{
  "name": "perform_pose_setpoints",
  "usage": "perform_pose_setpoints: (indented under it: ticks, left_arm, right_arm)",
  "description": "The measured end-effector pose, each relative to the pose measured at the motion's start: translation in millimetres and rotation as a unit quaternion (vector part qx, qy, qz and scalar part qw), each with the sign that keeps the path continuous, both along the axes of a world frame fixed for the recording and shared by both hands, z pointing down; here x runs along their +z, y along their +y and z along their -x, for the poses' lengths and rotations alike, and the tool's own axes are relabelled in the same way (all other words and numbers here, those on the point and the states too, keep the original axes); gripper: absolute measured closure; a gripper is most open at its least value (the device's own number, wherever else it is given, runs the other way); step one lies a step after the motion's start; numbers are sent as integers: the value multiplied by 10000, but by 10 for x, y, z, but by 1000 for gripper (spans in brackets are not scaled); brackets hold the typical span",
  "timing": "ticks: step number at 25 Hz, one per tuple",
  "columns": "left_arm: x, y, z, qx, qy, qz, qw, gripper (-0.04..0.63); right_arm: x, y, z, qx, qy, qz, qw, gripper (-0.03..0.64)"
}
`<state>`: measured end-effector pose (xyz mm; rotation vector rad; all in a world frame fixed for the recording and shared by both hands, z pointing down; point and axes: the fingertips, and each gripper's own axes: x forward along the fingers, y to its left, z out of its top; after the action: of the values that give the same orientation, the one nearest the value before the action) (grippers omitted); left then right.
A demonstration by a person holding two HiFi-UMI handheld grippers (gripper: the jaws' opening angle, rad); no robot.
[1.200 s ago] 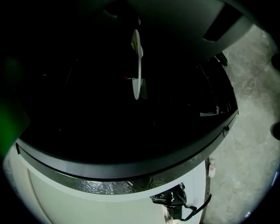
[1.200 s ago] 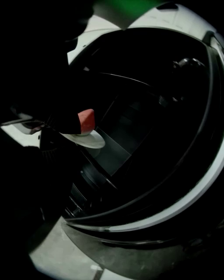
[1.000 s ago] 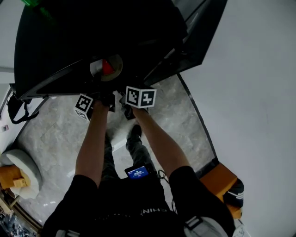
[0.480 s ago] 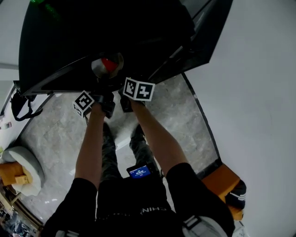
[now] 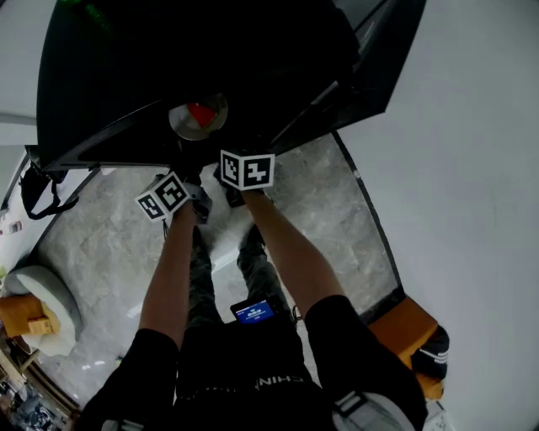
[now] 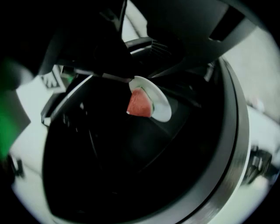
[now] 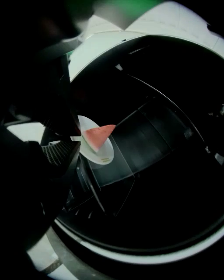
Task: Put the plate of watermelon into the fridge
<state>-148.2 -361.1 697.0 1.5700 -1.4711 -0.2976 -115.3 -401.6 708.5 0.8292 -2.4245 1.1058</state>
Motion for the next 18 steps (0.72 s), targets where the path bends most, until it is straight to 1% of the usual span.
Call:
perform_pose_setpoints:
  ticks: [1, 2, 3, 4, 5, 8, 13, 18]
  left_arm:
    - [21, 25, 25, 68, -562, 67, 9984, 500]
    - [44, 28, 66, 121, -1053, 130, 9943, 505]
    - [66, 11, 112, 164, -1435, 191, 9893, 511]
    - [82, -22, 156, 203, -1690, 231, 9851, 512]
    - [93, -70, 190, 251, -1841, 244, 9823, 517]
    - [115, -219, 255, 420, -2062, 246, 9773, 554]
    - [86, -389, 364, 422, -2112, 278, 9761, 555]
    - [92, -525, 335, 569, -2168, 239, 9743, 554]
  right_arm:
    - [-2, -17, 15, -12, 29, -42, 10000, 574]
    - [-4, -31, 26, -14, 51, -71, 10000, 577]
    - [-6, -41, 34, -14, 76, -95, 9999, 578]
    - [-6, -49, 42, -25, 115, -128, 9998, 578]
    - [-7, -61, 49, -47, 168, -178, 9997, 578]
    - [-10, -150, 64, -94, 303, -344, 9989, 578]
    - [-43, -283, 134, -153, 380, -470, 9981, 578]
    - [-48, -449, 136, -75, 519, -605, 9968, 578]
